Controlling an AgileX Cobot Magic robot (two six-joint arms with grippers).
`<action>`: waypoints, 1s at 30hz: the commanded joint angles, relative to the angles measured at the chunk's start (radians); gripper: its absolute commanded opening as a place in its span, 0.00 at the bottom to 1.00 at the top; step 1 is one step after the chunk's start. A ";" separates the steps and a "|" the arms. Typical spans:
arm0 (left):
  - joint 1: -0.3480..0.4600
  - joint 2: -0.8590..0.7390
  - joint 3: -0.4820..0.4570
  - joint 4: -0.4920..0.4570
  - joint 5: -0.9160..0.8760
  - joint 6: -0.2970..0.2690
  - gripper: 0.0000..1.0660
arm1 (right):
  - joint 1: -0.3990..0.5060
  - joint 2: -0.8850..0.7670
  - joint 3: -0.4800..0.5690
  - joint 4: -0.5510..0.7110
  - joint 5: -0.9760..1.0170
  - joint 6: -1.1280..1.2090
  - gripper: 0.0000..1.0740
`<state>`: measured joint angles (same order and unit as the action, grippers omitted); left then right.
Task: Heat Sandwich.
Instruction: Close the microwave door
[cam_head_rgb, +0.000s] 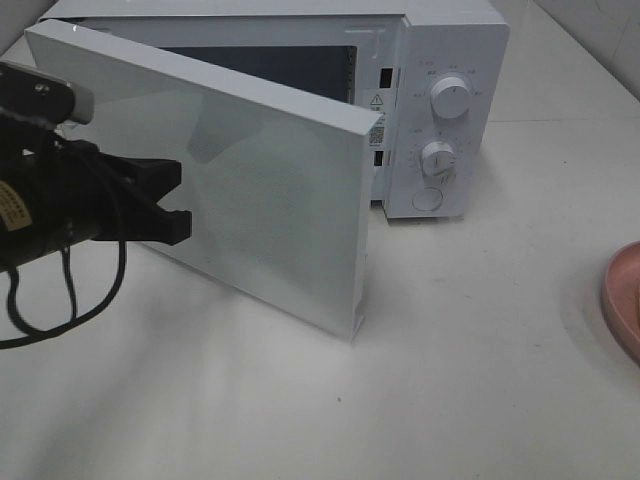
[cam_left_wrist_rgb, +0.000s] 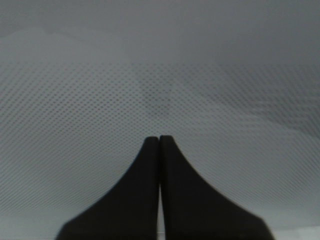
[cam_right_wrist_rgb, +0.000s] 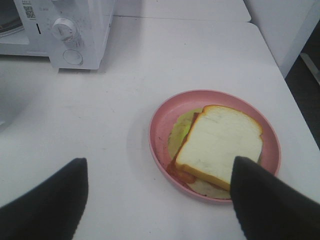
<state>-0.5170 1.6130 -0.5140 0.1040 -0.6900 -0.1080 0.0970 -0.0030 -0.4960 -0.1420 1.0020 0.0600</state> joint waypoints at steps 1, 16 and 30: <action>-0.056 0.039 -0.062 -0.077 -0.011 0.031 0.00 | -0.007 -0.029 0.004 0.000 -0.007 -0.003 0.70; -0.205 0.207 -0.306 -0.131 0.049 0.053 0.00 | -0.007 -0.029 0.004 0.000 -0.007 -0.003 0.70; -0.246 0.341 -0.538 -0.145 0.102 0.057 0.00 | -0.007 -0.029 0.003 0.000 -0.007 -0.003 0.70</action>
<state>-0.7580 1.9470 -1.0270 -0.0300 -0.5870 -0.0530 0.0970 -0.0030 -0.4960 -0.1420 1.0020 0.0600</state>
